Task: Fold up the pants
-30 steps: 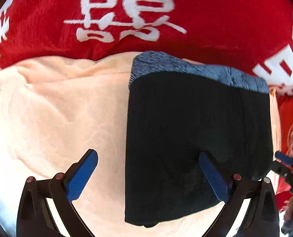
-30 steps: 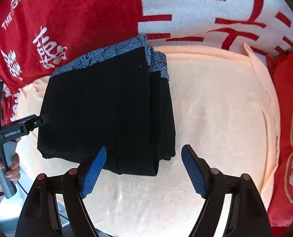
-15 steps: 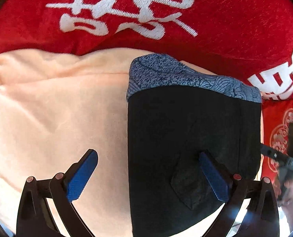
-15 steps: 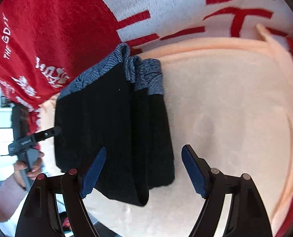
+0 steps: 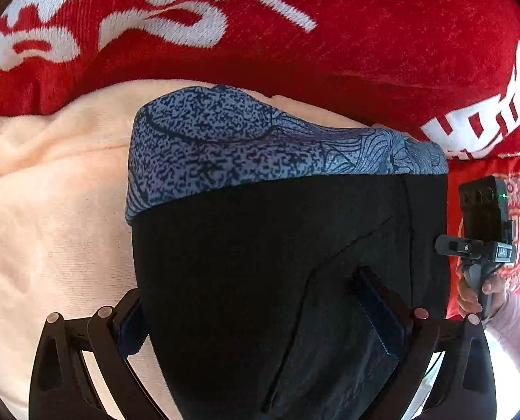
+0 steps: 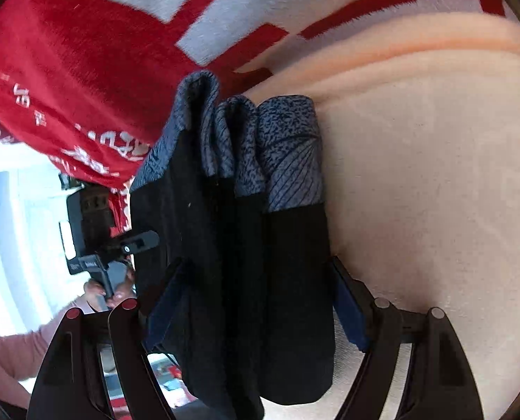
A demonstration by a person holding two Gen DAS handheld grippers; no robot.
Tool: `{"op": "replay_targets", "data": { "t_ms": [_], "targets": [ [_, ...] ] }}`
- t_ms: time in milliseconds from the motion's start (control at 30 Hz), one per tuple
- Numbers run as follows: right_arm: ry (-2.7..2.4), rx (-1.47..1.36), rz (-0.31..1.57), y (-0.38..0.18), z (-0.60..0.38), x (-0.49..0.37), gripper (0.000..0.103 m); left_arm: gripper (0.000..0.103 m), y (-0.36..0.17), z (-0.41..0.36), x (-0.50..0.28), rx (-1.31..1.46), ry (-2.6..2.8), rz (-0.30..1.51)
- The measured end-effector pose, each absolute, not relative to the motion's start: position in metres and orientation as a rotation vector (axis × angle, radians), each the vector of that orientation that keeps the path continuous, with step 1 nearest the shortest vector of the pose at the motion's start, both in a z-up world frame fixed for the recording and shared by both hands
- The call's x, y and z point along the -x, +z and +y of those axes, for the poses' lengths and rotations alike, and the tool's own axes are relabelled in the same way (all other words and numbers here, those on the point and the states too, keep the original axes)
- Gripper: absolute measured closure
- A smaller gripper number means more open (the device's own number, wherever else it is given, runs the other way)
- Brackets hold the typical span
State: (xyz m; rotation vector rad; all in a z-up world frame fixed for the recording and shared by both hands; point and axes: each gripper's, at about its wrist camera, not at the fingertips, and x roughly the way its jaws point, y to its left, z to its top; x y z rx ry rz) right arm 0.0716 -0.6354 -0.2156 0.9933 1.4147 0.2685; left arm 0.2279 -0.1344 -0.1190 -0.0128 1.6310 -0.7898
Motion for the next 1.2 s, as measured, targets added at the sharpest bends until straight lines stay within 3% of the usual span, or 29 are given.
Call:
{"op": "replay_targets", "data": {
  "t_ms": [67,133,233,333,800,1200],
  "targets": [
    [0.250,-0.978,1.428,-0.213,-0.635,-0.072,0.029,0.002,-0.115,-0.132,-0.225,0.013,-0.775,1.611],
    [0.241,-0.957,1.438,-0.208,-0.633,-0.072,0.042,0.018,-0.105,-0.126,-0.218,0.035,-0.784,1.596],
    [0.237,-0.973,1.417,-0.198,-0.631,-0.071,0.055,0.028,-0.091,-0.126,-0.212,0.017,-0.765,1.563],
    [0.237,-1.033,1.380,-0.188,-0.630,-0.066,0.061,0.033,-0.076,-0.119,-0.209,0.041,-0.761,1.544],
    [0.332,-1.075,1.350,-0.135,-0.593,-0.004,0.063,0.034,-0.005,-0.077,-0.135,0.002,-0.729,1.492],
    [0.268,-1.108,1.383,-0.153,-0.532,0.062,0.063,0.033,-0.042,-0.031,-0.080,-0.061,-0.695,1.548]
  ]
}}
